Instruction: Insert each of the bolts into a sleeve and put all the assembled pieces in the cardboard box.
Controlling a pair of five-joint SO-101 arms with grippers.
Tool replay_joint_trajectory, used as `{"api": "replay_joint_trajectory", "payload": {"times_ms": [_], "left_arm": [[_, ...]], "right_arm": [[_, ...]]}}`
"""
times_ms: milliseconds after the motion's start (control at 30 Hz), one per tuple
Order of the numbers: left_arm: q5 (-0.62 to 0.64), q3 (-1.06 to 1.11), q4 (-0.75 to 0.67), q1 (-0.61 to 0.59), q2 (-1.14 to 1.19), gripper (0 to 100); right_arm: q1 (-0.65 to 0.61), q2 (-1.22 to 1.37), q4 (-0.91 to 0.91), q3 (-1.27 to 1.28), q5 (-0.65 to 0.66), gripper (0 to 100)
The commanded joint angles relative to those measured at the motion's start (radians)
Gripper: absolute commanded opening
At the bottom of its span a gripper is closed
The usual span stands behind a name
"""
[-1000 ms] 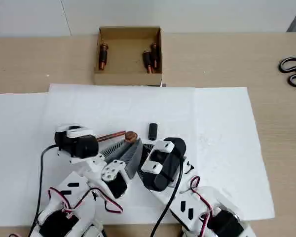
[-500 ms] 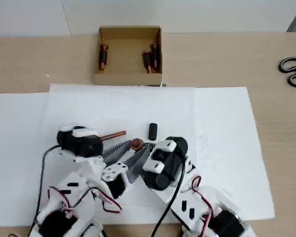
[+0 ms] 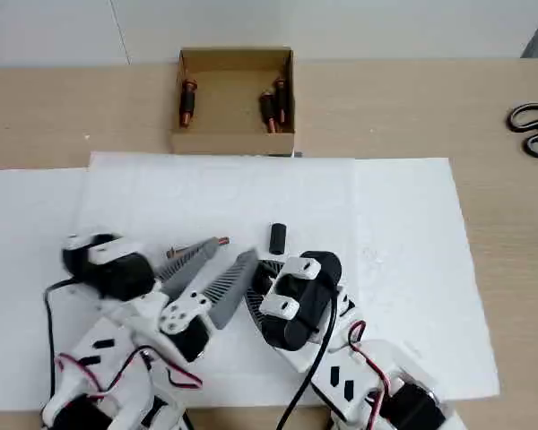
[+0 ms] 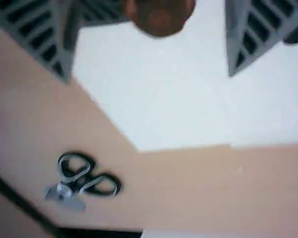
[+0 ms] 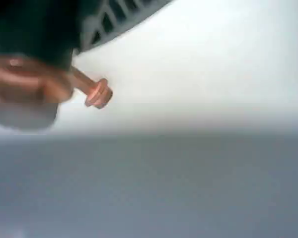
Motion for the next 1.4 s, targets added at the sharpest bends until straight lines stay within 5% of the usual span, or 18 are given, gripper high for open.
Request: {"api": "replay_joint_trajectory", "payload": {"times_ms": [0,300,467,667,867,1367], "left_arm": [[-0.009,-0.047,0.002,-0.008,-0.006,3],[-0.046,0.197,-0.020,-0.336,-0.008,1],[-0.172,0.456,-0.224,-0.485,-0.008,1],[-0.187,0.516,-0.282,-0.506,-0.005,1],[-0.184,0.516,-0.129,-0.511,-0.009,1],[-0.183,0.516,-0.140,-0.511,-0.008,1]], "right_arm": [[0.036,-0.007,-0.030,-0.011,0.009,0.3],[0.205,-0.007,-0.031,0.009,0.003,0.3],[0.338,-0.007,-0.025,0.009,0.003,0.3],[0.417,0.002,-0.025,0.025,0.003,0.2],[0.429,0.050,-0.124,0.028,0.003,0.2],[0.458,1.237,-0.364,-0.807,-0.026,0.2]]}}
